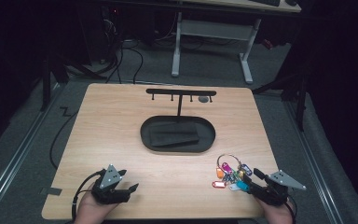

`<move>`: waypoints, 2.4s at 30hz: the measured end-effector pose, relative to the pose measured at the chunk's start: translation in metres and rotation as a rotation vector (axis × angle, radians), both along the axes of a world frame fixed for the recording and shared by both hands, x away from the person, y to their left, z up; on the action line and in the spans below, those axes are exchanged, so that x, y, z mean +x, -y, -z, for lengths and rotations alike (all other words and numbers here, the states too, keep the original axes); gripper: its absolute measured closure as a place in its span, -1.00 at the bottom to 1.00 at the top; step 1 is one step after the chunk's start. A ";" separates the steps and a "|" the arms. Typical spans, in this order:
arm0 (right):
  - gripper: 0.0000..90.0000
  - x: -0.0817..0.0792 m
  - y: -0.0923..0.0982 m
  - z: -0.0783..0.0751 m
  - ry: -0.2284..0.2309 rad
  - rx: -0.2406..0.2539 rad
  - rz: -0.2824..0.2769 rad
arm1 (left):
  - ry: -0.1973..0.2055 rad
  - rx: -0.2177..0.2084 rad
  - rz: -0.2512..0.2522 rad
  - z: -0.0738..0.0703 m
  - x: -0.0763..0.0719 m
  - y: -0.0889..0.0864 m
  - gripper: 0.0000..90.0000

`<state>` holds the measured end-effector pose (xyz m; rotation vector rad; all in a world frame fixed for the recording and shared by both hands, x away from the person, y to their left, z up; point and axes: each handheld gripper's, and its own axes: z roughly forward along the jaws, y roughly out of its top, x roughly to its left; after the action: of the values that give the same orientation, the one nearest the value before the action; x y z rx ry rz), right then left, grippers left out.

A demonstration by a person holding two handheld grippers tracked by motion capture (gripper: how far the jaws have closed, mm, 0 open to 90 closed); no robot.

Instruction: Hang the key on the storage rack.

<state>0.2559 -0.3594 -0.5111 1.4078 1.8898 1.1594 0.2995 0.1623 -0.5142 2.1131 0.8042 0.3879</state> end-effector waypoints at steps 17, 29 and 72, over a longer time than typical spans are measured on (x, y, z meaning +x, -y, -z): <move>0.02 0.018 -0.030 -0.016 -0.164 -0.227 -0.117 | -0.004 -0.009 0.006 0.002 0.000 -0.003 -0.31; 0.10 0.035 -0.051 -0.030 -0.311 -0.363 -0.237 | -0.009 -0.018 0.005 0.001 0.001 -0.007 -0.31; 0.58 0.134 -0.109 -0.030 -0.777 -0.637 -0.477 | -0.010 0.002 0.015 0.002 -0.001 -0.011 -0.31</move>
<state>0.3904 -0.2502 -0.4812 1.1267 2.8891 0.0580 0.2987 0.1736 -0.5161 2.1236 0.7931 0.3711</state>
